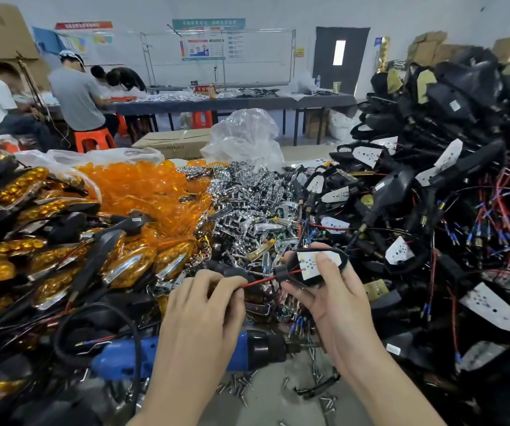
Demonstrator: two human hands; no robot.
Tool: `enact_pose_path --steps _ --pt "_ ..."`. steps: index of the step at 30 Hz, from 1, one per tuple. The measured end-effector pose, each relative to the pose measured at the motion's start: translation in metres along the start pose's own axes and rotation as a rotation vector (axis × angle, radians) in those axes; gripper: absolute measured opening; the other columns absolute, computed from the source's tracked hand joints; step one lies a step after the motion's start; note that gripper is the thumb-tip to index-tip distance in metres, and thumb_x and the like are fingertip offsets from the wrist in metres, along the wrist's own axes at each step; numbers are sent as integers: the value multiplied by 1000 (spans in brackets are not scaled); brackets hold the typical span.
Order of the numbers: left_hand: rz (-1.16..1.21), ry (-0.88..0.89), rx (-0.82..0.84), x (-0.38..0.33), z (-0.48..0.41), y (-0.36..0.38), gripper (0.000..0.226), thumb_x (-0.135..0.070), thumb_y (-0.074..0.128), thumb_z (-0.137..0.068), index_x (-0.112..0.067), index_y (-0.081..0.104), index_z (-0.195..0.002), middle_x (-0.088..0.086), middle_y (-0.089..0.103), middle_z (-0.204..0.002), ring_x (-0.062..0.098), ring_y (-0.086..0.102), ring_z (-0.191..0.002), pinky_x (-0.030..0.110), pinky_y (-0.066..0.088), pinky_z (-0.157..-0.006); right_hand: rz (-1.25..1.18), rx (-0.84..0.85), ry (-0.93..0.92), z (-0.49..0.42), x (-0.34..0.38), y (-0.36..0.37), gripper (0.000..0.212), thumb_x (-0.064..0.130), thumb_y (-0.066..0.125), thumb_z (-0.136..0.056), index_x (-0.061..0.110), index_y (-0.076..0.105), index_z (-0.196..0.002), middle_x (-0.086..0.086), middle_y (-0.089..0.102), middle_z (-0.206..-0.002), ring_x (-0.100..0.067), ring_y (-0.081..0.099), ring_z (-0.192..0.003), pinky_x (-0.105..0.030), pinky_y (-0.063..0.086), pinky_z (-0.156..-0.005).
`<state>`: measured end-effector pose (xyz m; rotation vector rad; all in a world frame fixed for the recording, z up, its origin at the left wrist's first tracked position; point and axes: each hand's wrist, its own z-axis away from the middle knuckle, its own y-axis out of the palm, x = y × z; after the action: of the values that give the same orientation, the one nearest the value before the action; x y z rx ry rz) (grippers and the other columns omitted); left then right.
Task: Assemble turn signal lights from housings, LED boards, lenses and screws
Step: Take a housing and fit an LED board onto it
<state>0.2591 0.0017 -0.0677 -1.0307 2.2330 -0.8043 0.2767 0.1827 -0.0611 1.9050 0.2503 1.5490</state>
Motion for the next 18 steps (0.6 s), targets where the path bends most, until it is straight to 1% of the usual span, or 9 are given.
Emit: enact_pose_path --steps 2,5,6,8,10,12,14,16,18 --pt "-19 -10 -10 2 -1 -1 32 -35 41 -96 -21 68 -106 -4 58 -97 19 56 -87 35 47 -76 -6 -11 -4 0 -1 -1 19 19 51 -105 11 65 -117 -13 77 -109 -28 76 -96 -33 62 -71" --pt "-31 0 -25 0 -1 1 33 -31 40 -96 -18 69 -104 -4 64 -99 20 62 -90 30 42 -84 -13 7 12 0 -1 0 24 18 51 -105 6 61 -122 -19 75 -113 -31 76 -97 -34 62 -72" --pt "-29 7 -29 -1 0 2 33 -30 40 -96 -17 69 -104 -4 66 -100 20 63 -92 29 39 -88 -19 12 19 0 -1 0 25 20 53 -103 6 62 -121 -21 74 -113 -31 76 -96 -34 62 -71" --pt "-26 30 -31 -2 1 4 32 -28 41 -95 -17 69 -105 -5 68 -99 19 64 -93 27 36 -92 -36 18 35 2 -1 2 29 26 60 -93 10 65 -117 -22 74 -113 -31 76 -94 -34 62 -70" --pt "-22 66 -31 -4 1 7 31 -29 43 -94 -18 70 -105 -7 69 -96 17 64 -91 27 35 -92 -41 28 53 3 -2 5 28 30 63 -86 18 70 -110 -20 75 -112 -31 76 -94 -34 62 -70" --pt "-20 88 -29 -4 2 9 31 -33 45 -95 -18 70 -104 -8 70 -94 15 63 -89 27 36 -91 -42 46 79 5 -4 6 19 29 62 -88 23 75 -101 -20 75 -111 -31 76 -95 -35 62 -70" --pt "-4 87 -28 -4 2 11 30 -35 46 -96 -19 70 -102 -9 70 -93 14 63 -85 27 36 -90 -41 66 107 6 -6 7 17 28 61 -90 25 77 -97 -21 75 -111 -32 76 -97 -35 62 -70" --pt "23 73 -27 -4 2 12 29 -36 45 -96 -20 69 -101 -10 69 -91 13 63 -83 26 36 -88 -48 82 127 6 -6 8 18 29 63 -86 25 78 -95 -22 75 -112 -32 76 -98 -36 62 -70" --pt "50 58 -22 -5 2 11 28 -36 45 -97 -21 68 -101 -11 67 -90 12 63 -82 25 36 -87 -62 94 137 6 -6 8 21 28 64 -84 21 75 -99 -23 74 -113 -33 75 -99 -37 62 -70"
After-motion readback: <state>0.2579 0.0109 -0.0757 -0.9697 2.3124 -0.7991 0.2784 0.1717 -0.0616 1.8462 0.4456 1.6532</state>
